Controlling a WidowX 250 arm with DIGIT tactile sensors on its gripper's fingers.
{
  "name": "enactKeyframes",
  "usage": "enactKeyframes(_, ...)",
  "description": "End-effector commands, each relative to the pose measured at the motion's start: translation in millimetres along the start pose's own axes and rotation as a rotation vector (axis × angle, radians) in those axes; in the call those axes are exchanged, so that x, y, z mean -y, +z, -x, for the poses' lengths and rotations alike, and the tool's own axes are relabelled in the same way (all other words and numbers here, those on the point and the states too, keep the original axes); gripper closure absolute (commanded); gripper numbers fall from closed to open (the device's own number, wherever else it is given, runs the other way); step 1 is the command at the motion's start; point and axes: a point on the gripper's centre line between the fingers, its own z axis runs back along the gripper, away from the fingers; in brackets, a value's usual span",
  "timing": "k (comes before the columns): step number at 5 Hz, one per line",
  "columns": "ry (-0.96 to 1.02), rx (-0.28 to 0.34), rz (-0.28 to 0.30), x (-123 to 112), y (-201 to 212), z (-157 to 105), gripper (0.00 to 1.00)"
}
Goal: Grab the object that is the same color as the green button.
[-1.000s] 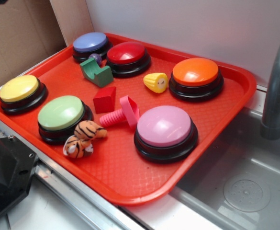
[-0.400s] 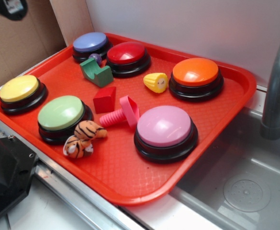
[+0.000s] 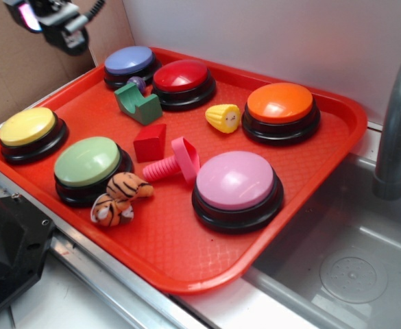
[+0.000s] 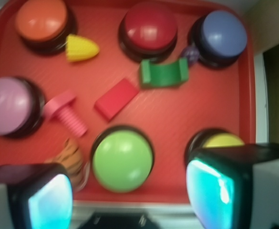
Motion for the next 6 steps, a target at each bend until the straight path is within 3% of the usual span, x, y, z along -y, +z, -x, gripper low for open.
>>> enactKeyframes(1,0.009,0.016,-0.023,-20,-49,-42,0.00)
enactKeyframes(3,0.034,0.020,-0.029,-27,-93,-56,0.00)
enactKeyframes(4,0.062,-0.009,-0.067,-27,-108,-60,0.00)
enactKeyframes(6,0.026,-0.013,-0.072,-22,-123,-70,0.00)
